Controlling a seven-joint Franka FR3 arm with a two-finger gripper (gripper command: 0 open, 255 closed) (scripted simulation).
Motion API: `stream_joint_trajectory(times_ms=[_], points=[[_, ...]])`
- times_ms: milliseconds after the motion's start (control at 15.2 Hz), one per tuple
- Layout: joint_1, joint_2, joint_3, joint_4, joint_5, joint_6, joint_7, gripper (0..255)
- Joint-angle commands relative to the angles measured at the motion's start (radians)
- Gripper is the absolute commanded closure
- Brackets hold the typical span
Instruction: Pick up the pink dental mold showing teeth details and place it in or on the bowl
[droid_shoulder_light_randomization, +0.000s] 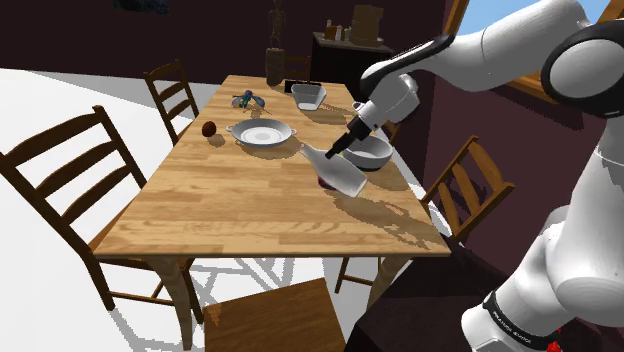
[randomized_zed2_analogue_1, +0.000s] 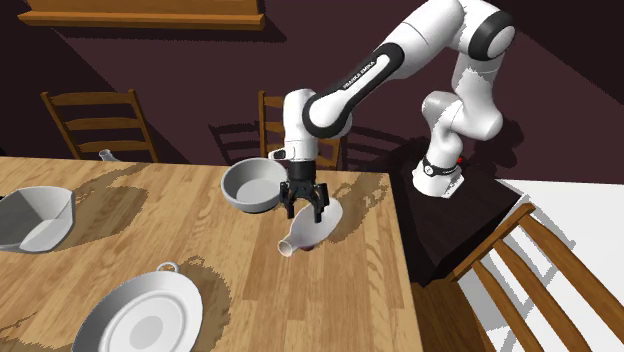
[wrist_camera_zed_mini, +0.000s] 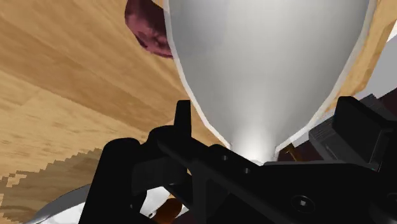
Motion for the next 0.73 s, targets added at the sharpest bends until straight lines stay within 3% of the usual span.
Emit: stream_joint_trajectory(times_ms=[0,264,330,396,660], points=[[0.01,0.097,-0.021,0.028,-0.251,-0.044,-0.041,0],[0.097,0.146,-0.094,0.029,-0.182,-0.031,-0.08,0],[0.064,0.117,-0.073,0.071,0.253,-0.021,-0.078,0],[0.067,0.118,-0.076,0.071,0.254,-0.022,-0.079,0],[0.072,0.225,-0.156,0.167,0.141,-0.09,0.687,0]])
